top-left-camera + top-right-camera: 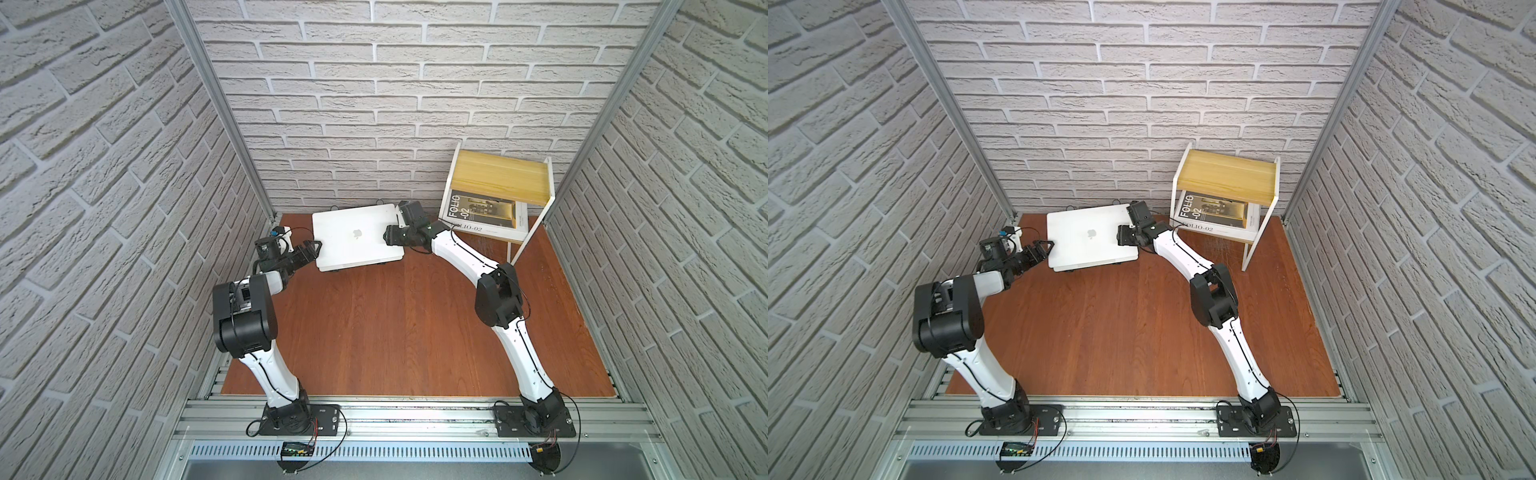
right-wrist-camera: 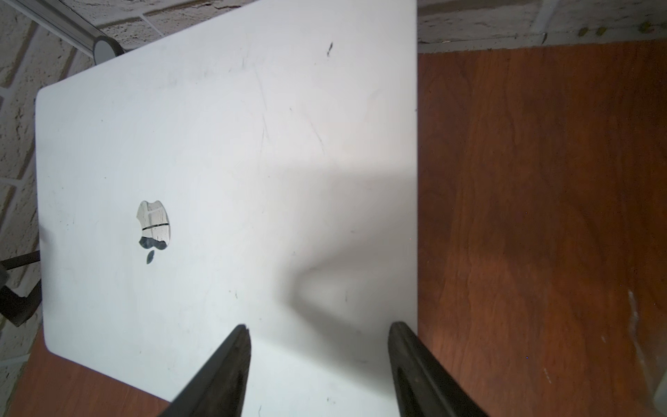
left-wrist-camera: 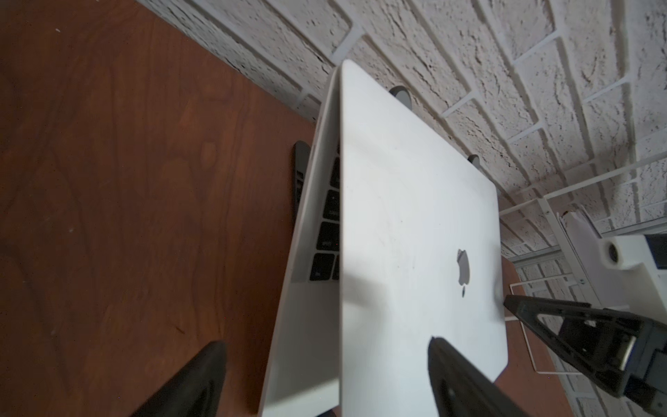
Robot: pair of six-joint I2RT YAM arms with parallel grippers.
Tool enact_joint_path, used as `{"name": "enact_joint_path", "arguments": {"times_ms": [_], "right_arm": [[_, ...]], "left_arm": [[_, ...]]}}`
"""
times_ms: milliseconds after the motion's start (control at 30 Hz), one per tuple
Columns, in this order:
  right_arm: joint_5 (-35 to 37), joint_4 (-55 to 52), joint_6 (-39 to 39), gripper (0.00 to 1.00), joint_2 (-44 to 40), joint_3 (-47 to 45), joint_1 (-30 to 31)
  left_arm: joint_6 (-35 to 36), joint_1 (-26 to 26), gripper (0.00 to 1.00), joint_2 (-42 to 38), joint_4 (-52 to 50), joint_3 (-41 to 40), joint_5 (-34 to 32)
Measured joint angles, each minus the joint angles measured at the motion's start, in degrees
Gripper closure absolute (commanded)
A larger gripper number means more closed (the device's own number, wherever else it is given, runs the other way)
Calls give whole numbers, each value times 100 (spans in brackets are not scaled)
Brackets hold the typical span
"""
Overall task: Close the laptop lid and set it aside
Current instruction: Close the lid of the laptop.
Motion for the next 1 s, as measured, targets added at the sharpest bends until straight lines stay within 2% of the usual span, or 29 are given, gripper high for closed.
{"name": "enact_joint_path", "arguments": {"times_ms": [400, 1000], "right_arm": [[-212, 76, 105, 30, 232, 127, -232], [-72, 118, 125, 28, 673, 516, -214]], "left_arm": [[92, -24, 15, 496, 55, 592, 109], [717, -249, 18, 710, -1202, 1108, -249]]}}
